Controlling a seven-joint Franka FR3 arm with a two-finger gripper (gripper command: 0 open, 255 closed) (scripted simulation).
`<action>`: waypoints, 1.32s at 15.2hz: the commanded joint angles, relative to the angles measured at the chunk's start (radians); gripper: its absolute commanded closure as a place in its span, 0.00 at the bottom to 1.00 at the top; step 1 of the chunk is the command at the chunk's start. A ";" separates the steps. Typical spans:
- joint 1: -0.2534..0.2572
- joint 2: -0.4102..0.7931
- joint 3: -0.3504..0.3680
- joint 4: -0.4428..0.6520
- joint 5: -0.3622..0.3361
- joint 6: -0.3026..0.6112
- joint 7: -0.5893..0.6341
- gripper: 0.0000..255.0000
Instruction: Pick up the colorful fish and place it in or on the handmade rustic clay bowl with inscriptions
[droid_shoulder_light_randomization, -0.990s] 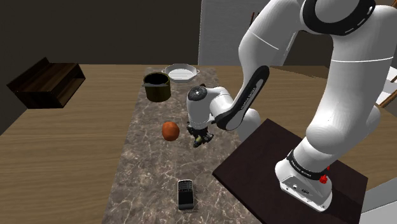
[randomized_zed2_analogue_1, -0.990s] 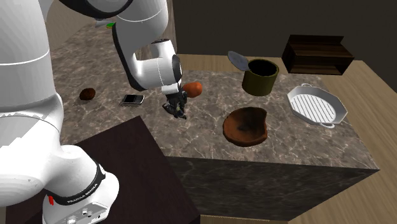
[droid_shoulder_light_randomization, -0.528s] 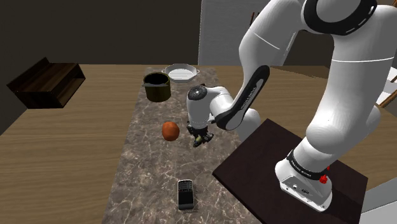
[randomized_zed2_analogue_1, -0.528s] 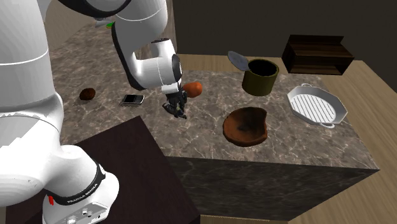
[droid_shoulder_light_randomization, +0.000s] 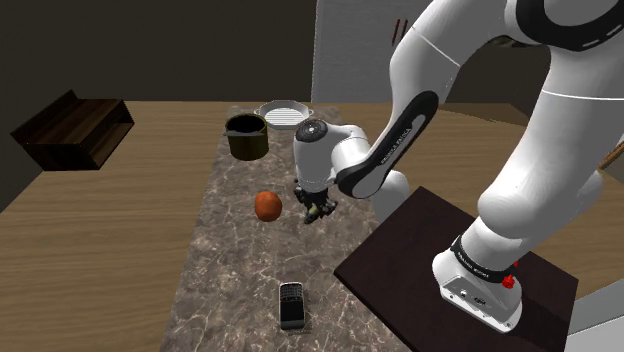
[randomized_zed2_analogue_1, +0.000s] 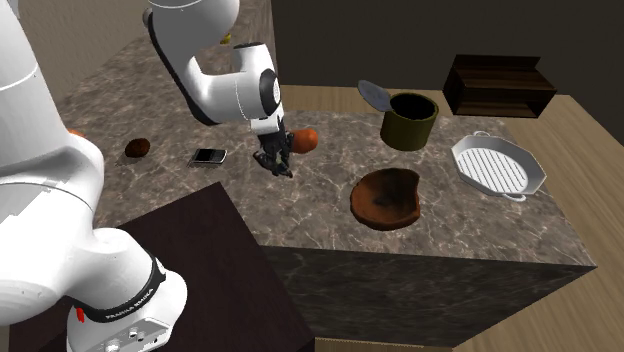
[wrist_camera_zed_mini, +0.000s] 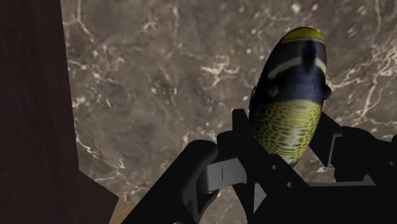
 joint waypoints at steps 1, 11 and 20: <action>-0.021 -0.033 0.029 -0.007 0.051 -0.011 -0.039 1.00; -0.100 -0.229 0.152 -0.031 0.353 -0.077 -0.268 1.00; -0.076 -0.402 0.152 -0.018 0.594 -0.177 -0.458 1.00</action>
